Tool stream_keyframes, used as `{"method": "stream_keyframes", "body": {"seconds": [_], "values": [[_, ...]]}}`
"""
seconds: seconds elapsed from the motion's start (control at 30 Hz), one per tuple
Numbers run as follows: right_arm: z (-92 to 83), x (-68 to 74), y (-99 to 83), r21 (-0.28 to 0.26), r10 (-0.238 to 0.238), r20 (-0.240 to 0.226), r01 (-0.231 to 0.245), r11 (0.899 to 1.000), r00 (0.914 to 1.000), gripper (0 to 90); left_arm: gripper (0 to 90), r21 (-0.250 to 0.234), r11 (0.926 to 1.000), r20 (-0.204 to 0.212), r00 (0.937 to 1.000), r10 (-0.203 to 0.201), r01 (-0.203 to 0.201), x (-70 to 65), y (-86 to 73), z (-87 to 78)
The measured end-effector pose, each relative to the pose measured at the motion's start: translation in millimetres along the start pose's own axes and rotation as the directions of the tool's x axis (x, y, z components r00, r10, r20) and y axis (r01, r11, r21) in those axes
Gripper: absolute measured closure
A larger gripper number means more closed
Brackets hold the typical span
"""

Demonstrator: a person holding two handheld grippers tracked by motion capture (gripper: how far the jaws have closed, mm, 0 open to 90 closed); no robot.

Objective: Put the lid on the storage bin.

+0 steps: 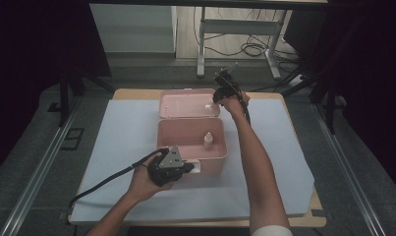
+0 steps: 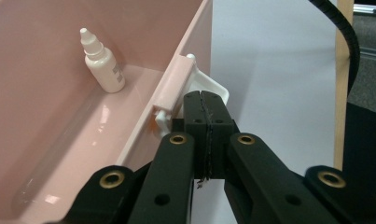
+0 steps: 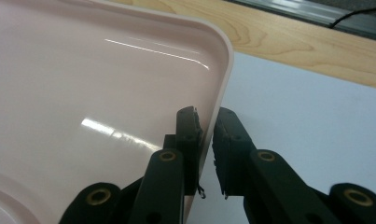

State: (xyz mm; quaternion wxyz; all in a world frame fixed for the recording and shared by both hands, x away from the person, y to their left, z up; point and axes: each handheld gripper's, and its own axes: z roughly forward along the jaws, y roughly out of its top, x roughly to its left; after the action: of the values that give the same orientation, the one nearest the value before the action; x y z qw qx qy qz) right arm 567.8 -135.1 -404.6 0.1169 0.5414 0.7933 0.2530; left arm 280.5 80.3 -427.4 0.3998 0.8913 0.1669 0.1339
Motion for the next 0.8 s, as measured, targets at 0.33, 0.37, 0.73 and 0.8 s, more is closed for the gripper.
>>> {"method": "stream_keyframes", "body": {"seconds": [0.33,0.37,0.73,0.8], "values": [[-14.5,6.1,-0.6,-0.064,-0.032,0.029,0.033,0.997,0.9991,82.8,90.0,0.01,0.9999,-0.001,1.0,0.006,-0.006,-2.3,0.9,0.5],[-15.6,6.7,-0.6,-0.073,-0.033,0.032,0.035,0.997,0.9989,82.9,90.0,0.011,0.9999,0.0,1.0,0.007,-0.007,-2.2,0.9,0.4],[-33.5,9.2,-2.6,-0.162,-0.04,0.043,0.047,0.986,0.9983,83.7,90.0,0.01,1.0,0.009,1.0,-0.002,0.002,-0.8,1.2,0.5],[-37.3,9.7,-3.6,-0.179,-0.045,0.045,0.053,0.982,0.9979,83.8,90.0,0.009,1.0,0.008,1.0,-0.001,0.001,-1.1,1.1,0.5]]}}
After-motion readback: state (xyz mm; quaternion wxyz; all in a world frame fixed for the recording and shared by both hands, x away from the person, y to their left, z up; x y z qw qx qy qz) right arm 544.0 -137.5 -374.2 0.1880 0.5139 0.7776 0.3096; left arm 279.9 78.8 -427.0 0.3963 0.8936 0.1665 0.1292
